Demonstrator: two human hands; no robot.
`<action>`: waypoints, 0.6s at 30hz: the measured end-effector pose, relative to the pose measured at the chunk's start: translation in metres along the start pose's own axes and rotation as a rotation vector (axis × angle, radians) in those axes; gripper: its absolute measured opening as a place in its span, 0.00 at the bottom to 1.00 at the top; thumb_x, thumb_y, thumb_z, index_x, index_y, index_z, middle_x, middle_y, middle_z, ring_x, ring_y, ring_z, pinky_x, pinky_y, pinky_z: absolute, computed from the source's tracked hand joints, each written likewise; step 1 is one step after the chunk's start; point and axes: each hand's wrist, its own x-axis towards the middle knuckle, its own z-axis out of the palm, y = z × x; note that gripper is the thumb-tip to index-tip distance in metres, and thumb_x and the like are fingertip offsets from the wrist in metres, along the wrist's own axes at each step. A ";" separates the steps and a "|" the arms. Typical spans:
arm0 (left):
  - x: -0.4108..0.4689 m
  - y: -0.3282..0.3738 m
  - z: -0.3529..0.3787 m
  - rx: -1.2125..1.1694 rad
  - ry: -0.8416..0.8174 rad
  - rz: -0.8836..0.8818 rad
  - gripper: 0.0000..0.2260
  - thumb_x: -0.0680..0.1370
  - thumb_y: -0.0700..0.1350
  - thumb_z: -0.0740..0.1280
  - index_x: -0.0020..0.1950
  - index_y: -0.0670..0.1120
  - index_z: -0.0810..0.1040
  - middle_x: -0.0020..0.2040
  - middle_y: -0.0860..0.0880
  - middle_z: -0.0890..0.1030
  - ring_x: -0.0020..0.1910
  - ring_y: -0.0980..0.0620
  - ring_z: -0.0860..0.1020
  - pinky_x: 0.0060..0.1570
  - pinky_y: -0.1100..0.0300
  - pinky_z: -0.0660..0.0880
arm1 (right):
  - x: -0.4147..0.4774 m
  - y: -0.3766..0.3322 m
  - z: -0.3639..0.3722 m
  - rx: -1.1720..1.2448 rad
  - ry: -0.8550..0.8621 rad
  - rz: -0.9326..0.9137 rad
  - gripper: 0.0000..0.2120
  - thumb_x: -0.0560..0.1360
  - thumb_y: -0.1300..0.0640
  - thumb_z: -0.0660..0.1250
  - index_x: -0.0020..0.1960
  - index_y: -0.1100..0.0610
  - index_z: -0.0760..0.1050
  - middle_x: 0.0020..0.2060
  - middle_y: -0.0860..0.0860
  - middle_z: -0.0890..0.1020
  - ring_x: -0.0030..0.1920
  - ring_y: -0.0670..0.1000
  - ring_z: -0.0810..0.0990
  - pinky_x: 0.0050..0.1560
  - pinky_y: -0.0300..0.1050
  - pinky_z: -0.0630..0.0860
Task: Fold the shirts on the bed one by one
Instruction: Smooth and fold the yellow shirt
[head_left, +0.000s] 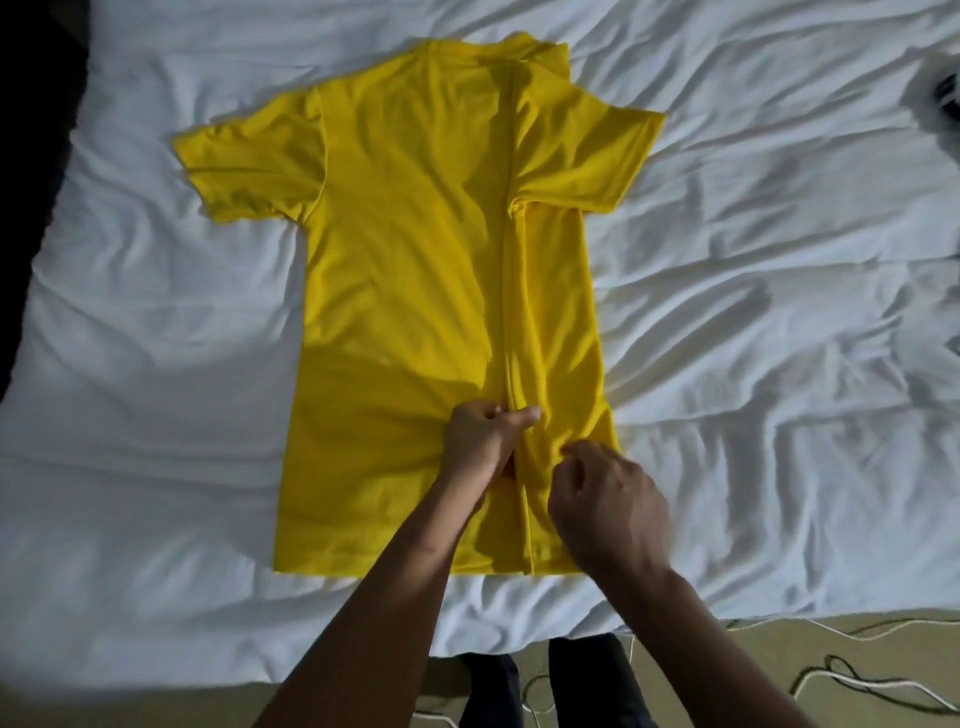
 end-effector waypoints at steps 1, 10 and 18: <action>-0.007 -0.004 0.001 0.024 0.029 0.016 0.18 0.70 0.52 0.79 0.32 0.40 0.79 0.28 0.42 0.78 0.30 0.46 0.76 0.35 0.39 0.76 | 0.006 0.009 0.008 0.008 0.084 -0.066 0.14 0.79 0.53 0.58 0.55 0.55 0.81 0.51 0.58 0.82 0.51 0.64 0.80 0.46 0.54 0.77; -0.035 -0.030 0.010 0.355 0.392 0.371 0.08 0.78 0.41 0.72 0.57 0.44 0.80 0.50 0.43 0.84 0.52 0.41 0.81 0.49 0.52 0.72 | 0.001 0.064 0.072 -0.181 -0.040 -0.252 0.35 0.85 0.39 0.44 0.85 0.57 0.45 0.84 0.55 0.44 0.84 0.57 0.42 0.83 0.56 0.42; -0.024 -0.098 -0.003 1.081 0.281 0.941 0.26 0.87 0.54 0.54 0.84 0.47 0.60 0.84 0.42 0.57 0.84 0.41 0.53 0.78 0.36 0.56 | -0.010 0.070 0.082 -0.194 0.005 -0.245 0.34 0.85 0.42 0.43 0.84 0.60 0.44 0.84 0.58 0.44 0.84 0.56 0.41 0.82 0.55 0.41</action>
